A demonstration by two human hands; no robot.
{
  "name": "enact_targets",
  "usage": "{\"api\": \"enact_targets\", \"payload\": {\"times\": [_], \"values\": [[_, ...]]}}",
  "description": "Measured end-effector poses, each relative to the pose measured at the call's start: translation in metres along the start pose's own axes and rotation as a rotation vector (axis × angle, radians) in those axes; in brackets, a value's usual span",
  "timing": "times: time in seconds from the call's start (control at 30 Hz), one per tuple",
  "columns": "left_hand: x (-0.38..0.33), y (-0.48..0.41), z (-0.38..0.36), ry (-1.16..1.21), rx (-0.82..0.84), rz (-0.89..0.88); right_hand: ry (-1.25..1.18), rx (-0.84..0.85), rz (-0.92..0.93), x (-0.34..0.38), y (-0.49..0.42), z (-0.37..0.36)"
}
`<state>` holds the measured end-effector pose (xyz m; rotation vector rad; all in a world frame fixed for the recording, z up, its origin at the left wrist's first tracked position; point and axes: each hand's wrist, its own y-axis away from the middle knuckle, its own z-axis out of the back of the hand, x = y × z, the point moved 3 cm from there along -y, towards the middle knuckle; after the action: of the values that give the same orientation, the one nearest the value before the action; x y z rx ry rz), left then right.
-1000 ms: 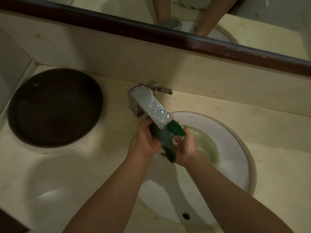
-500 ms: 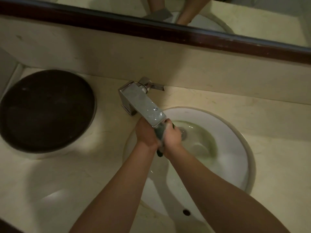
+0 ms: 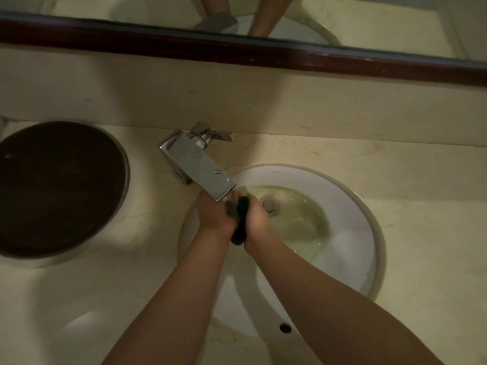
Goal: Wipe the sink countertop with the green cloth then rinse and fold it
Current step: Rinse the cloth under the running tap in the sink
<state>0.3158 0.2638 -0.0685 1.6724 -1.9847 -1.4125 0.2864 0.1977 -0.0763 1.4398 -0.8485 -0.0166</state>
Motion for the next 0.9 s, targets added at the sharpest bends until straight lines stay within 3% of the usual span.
{"api": "enact_targets", "payload": {"times": [0.17,0.27,0.5,0.63,0.73,0.8,0.9], "values": [[-0.012,0.007,0.009,-0.273,0.02,-0.088,-0.162,0.119,-0.309,-0.023,0.007,0.009],[-0.02,0.018,0.006,-0.491,0.045,-0.148,-0.357,0.244,-0.364,-0.013,0.011,0.003],[-0.029,0.021,0.014,-0.573,-0.09,-0.317,-0.187,0.038,-0.134,0.014,-0.01,-0.005],[-0.024,0.02,0.005,-0.49,-0.079,-0.215,-0.175,0.091,-0.083,0.011,-0.011,-0.004],[-0.021,0.013,0.002,-0.504,-0.122,-0.116,0.016,0.118,-0.075,0.002,-0.015,-0.009],[-0.028,0.01,0.003,-0.728,-0.169,-0.171,0.189,0.091,-0.047,0.002,-0.013,-0.009],[-0.027,0.008,0.009,-0.828,-0.022,-0.197,0.501,-0.071,0.25,0.021,-0.007,0.001]]}}
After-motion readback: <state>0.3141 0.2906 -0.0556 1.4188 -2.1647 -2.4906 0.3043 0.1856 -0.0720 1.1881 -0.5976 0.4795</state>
